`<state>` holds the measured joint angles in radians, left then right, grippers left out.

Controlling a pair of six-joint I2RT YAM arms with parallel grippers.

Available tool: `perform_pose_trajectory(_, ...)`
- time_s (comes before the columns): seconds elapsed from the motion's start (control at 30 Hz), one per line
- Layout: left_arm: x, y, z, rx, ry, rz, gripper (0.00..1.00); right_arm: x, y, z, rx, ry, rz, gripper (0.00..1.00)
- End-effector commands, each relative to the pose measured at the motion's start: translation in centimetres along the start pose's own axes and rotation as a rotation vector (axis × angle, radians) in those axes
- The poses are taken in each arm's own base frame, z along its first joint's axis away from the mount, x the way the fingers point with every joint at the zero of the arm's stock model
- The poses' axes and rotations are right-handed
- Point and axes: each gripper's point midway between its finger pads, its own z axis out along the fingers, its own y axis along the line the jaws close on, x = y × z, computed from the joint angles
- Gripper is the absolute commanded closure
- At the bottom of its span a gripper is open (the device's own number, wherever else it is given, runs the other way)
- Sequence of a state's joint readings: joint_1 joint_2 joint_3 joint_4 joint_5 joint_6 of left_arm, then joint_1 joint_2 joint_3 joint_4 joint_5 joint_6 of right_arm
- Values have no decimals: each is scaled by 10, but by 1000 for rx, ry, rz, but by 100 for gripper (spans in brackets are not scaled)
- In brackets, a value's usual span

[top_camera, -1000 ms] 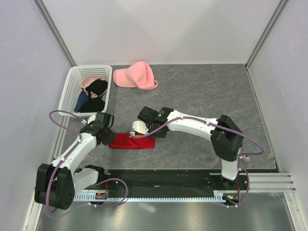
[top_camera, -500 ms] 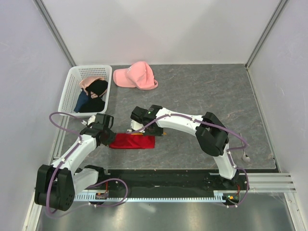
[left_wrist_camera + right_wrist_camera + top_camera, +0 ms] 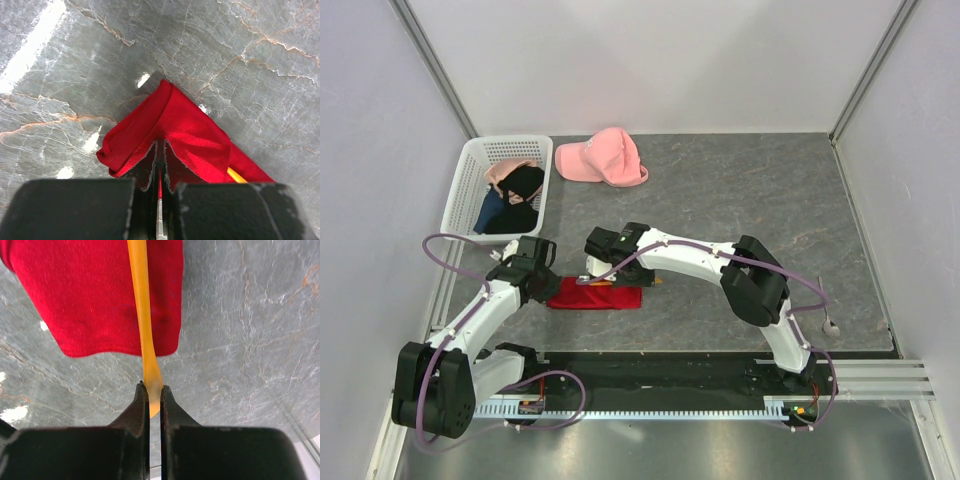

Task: Fold the napkin into a case and place the utensils inside
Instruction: Insert the knife into the folded napkin.

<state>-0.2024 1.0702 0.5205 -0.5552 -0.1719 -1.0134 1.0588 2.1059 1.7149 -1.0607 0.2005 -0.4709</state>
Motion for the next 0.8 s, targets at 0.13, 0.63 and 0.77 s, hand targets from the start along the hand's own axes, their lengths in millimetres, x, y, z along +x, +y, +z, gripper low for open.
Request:
perform_pose_trajectory(0.13,-3,-8,0,38,-10,-37,98,-31,-4,-1,9,-53,30,100)
perform_pose_trajectory(0.63,0,-7,0,41,1,-39,98,-72,4,5,-52,-153,64,100)
perform_pose_trajectory(0.77,0,-9,0,47,2,-40,98,-75,7,6,-70,-160,78,100)
